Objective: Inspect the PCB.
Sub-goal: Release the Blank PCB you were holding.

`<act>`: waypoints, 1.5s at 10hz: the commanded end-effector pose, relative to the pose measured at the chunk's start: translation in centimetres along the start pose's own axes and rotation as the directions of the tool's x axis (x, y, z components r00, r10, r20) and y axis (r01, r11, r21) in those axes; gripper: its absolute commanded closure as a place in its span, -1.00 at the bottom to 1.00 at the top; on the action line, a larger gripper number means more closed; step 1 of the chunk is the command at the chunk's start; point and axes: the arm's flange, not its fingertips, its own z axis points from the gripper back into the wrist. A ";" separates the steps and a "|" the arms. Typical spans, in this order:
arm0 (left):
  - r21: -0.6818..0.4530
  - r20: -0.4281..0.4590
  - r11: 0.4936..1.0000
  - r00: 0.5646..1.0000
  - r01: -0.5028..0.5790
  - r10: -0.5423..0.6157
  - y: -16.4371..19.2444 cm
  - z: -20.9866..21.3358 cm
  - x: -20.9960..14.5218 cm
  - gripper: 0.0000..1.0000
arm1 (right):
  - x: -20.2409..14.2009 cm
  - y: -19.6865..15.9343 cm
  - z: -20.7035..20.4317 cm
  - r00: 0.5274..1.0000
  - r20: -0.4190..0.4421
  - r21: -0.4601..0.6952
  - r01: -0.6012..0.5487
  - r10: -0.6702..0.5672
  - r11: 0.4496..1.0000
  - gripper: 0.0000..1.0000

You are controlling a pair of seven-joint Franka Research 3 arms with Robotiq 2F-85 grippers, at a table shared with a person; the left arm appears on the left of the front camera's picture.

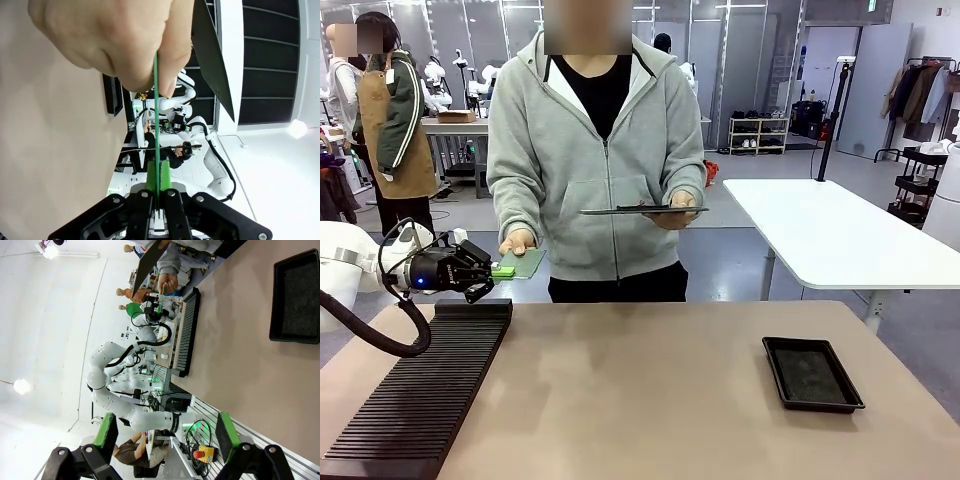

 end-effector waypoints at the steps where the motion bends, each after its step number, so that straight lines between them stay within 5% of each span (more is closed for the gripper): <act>1: -0.003 -0.003 1.000 1.000 0.009 -0.009 -0.1 0.0 0.0 0.94 | -0.1 0.1 0.2 1.000 -0.006 0.003 -0.005 0.005 1.000 -1.00; 8: 0.000 0.000 1.000 1.000 0.000 0.000 0.0 0.0 0.0 0.94 | -0.1 0.1 0.2 1.000 -0.006 0.003 -0.005 0.005 1.000 -1.00; 9: -0.007 -0.028 1.000 1.000 0.008 -0.008 -0.2 0.0 -0.2 0.34 | -0.1 0.1 0.2 1.000 -0.006 0.003 -0.005 0.005 1.000 -1.00; 10: -0.011 -0.015 1.000 1.000 0.010 -0.010 -0.3 0.0 -0.2 0.41 | -0.1 0.1 0.2 1.000 -0.006 0.003 -0.005 0.005 1.000 -1.00; 11: -0.013 -0.009 1.000 1.000 0.008 -0.008 -0.3 0.0 -0.2 -0.19 | -0.1 0.1 0.2 1.000 -0.006 0.003 -0.005 0.005 1.000 -1.00; 12: -0.004 -0.020 1.000 1.000 0.009 -0.009 -0.1 -0.1 -0.2 -0.11 | -0.1 0.1 0.2 1.000 -0.006 0.003 -0.005 0.005 1.000 -1.00; 13: -0.003 -0.025 1.000 1.000 0.009 -0.009 -0.1 -0.2 -0.3 -0.68 | -0.1 0.1 0.2 1.000 -0.006 0.003 -0.005 0.005 1.000 -1.00; 14: -0.004 -0.022 1.000 1.000 0.006 -0.006 0.0 -0.2 -0.3 -0.60 | -0.1 0.1 0.2 1.000 -0.006 0.003 -0.005 0.005 1.000 -1.00; 15: -0.005 -0.021 1.000 1.000 0.004 -0.004 0.0 -0.2 -0.3 -1.00 | -0.1 0.1 0.2 1.000 -0.006 0.003 -0.005 0.005 1.000 -1.00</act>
